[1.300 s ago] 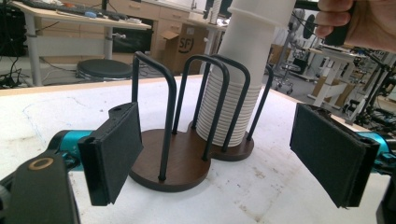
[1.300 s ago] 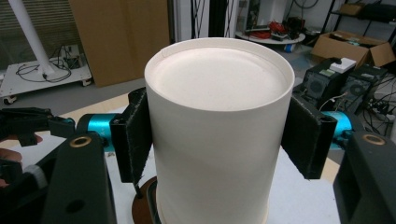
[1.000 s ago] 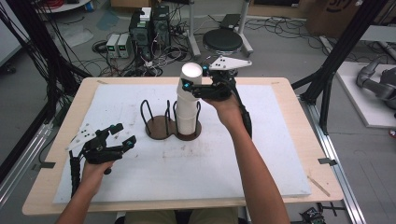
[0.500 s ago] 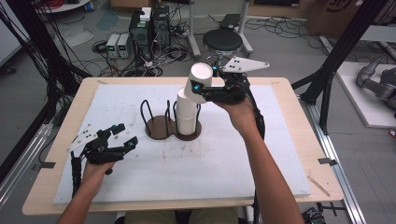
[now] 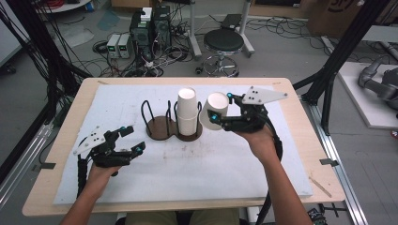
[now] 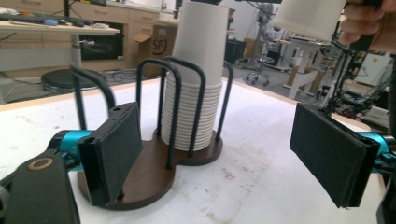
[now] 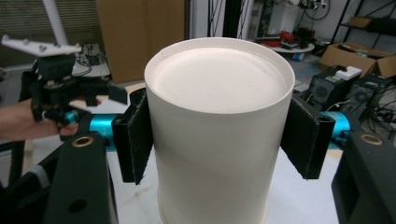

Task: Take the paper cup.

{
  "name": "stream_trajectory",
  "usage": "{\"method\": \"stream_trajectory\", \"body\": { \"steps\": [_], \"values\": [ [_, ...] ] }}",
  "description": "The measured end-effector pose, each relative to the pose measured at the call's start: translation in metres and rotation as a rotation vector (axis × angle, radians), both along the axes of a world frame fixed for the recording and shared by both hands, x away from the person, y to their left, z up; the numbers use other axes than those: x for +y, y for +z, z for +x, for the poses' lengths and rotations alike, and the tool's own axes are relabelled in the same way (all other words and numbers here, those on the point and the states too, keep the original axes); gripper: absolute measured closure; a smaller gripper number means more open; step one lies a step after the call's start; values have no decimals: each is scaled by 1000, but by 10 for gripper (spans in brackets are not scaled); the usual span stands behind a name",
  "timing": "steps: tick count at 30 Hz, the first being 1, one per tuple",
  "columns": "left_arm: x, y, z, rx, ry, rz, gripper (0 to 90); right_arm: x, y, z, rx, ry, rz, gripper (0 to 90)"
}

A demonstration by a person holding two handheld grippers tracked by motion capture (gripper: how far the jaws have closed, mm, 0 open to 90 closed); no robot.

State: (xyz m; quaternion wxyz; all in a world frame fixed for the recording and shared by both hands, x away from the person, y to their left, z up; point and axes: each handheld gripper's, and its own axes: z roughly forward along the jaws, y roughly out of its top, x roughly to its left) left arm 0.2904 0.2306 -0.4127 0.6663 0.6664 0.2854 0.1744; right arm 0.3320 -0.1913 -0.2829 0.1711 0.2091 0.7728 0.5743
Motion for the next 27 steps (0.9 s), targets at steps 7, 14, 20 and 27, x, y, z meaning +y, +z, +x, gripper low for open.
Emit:
{"method": "stream_trajectory", "body": {
  "steps": [7,14,20,27],
  "values": [
    [-8,0,-3,-10,-38,-3,165,-7,-26,-13,3,13,-14,338],
    [-14,-2,-5,-9,-61,0,165,-12,-59,-18,17,21,-28,338],
    [-19,-5,-5,-10,-84,-7,164,-17,-73,-20,35,32,-43,338],
    [-21,-5,-6,-8,-94,-1,164,-21,-66,-23,11,35,-15,337]
  ]
}}
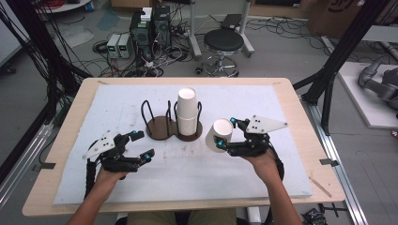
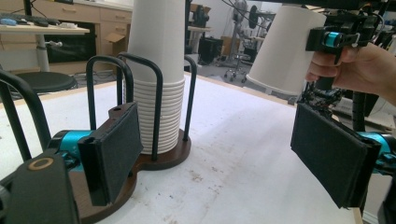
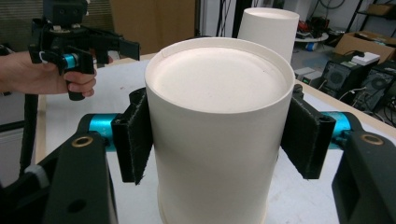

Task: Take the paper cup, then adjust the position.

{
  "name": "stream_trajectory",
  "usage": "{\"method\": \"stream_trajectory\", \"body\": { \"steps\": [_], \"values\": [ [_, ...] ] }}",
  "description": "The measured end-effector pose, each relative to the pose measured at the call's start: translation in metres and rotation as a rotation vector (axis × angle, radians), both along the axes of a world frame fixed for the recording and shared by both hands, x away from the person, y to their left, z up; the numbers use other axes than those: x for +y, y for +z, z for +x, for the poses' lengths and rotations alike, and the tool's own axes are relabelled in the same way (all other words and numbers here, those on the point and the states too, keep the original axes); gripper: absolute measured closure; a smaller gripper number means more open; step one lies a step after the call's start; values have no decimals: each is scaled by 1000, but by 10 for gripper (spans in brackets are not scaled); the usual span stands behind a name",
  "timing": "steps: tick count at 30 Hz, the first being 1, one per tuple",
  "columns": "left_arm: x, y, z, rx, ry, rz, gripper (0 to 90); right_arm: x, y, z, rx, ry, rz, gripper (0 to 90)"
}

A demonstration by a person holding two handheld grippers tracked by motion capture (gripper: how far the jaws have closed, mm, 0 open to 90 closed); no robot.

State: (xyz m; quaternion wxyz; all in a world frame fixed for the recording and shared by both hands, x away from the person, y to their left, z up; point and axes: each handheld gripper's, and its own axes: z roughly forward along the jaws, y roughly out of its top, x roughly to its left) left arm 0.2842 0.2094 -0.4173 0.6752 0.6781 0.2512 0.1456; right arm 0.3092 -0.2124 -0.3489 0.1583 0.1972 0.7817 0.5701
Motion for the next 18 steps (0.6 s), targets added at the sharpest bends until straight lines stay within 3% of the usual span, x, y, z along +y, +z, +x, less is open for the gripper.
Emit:
{"method": "stream_trajectory", "body": {
  "steps": [9,18],
  "values": [
    [-1,1,-1,1,-4,3,163,6,-2,-2,12,16,-5,337],
    [-8,4,-2,-10,-43,13,163,14,-3,-4,21,45,-3,337]
  ]
}}
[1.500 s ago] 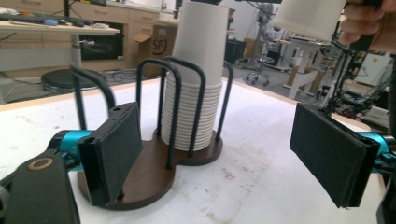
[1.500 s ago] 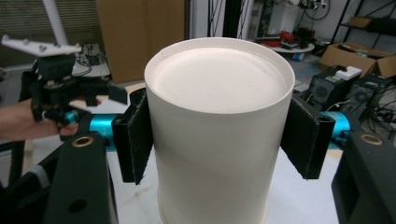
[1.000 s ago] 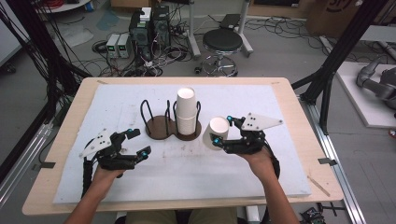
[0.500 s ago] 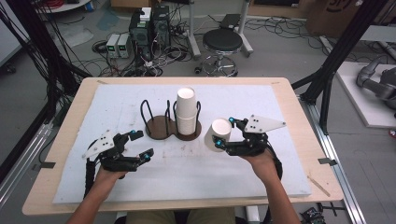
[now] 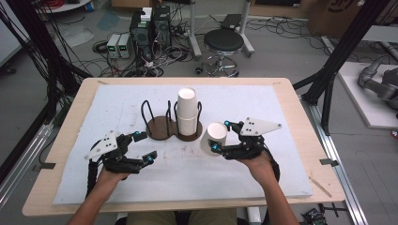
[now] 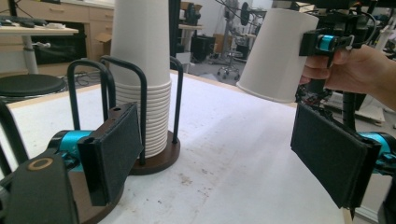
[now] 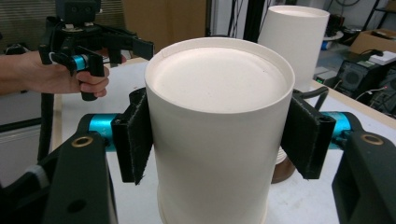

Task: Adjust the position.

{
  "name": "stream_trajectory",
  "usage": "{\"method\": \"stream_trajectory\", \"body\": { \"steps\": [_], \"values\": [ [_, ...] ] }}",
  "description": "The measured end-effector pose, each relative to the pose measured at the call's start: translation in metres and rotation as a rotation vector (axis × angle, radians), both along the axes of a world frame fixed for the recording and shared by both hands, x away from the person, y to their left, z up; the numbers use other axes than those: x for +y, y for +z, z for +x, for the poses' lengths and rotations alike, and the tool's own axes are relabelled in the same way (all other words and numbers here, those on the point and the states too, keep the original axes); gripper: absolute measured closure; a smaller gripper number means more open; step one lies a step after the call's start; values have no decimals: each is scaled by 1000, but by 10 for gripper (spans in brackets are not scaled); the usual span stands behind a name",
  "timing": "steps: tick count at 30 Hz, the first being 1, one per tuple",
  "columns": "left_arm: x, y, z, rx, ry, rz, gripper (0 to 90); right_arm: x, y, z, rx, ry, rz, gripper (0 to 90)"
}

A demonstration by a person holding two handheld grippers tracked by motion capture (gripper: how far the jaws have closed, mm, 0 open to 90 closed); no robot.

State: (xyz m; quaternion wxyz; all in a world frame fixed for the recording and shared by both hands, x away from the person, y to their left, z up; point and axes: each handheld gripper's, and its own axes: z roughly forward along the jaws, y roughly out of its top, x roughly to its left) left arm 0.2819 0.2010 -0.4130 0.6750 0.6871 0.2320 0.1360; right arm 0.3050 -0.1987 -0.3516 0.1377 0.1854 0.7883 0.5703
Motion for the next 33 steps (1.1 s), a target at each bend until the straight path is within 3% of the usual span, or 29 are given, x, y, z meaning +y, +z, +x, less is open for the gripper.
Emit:
{"method": "stream_trajectory", "body": {
  "steps": [11,20,26,33],
  "values": [
    [-13,6,0,-15,-57,7,161,10,-4,-2,19,44,7,337],
    [-45,8,2,-15,-165,35,161,19,-4,-6,35,90,26,337],
    [-67,6,6,-10,-211,34,161,25,-6,-8,47,118,25,336],
    [-87,2,9,-11,-255,59,161,29,-7,-9,67,139,30,336]
  ]
}}
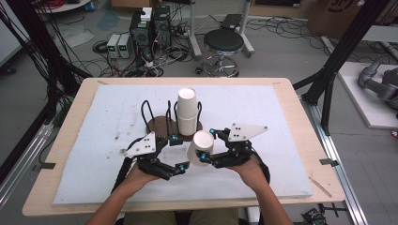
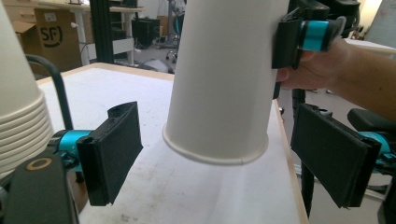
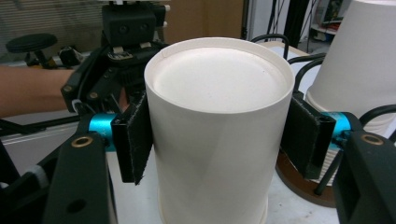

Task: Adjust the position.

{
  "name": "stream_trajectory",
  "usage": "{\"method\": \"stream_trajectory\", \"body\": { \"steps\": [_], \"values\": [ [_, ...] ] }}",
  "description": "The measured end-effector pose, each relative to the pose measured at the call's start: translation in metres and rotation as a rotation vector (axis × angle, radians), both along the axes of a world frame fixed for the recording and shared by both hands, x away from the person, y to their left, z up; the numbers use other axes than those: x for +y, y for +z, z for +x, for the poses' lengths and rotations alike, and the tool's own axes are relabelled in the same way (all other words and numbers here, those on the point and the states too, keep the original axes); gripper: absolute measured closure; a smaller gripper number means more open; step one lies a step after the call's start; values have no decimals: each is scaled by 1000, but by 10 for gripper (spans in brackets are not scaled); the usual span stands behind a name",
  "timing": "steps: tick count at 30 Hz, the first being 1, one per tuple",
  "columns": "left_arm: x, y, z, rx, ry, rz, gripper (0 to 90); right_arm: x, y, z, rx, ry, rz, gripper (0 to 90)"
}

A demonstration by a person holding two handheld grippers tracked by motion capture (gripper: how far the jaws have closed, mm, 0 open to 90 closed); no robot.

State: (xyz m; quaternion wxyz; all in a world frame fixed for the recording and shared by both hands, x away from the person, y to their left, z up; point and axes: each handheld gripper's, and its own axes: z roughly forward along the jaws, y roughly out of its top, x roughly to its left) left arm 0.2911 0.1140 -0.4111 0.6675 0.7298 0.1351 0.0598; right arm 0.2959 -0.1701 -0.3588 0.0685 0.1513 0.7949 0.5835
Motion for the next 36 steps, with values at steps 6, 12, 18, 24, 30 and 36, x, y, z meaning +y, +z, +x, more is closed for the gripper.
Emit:
{"method": "stream_trajectory", "body": {
  "steps": [6,12,18,24,30,36],
  "values": [
    [-11,-4,3,3,-14,7,161,1,-2,0,-7,24,15,336],
    [-20,-3,5,4,-39,13,162,3,-2,-1,6,37,22,336],
    [-26,-3,5,-1,-57,26,163,4,-3,-1,17,58,44,337],
    [-29,-3,5,-15,-86,37,221,5,-3,-1,23,74,65,337],
    [-29,-3,5,-15,-87,54,253,4,-4,-1,30,76,62,338],
    [-29,-2,5,-20,-83,74,283,5,-5,0,40,76,52,327]
  ]
}}
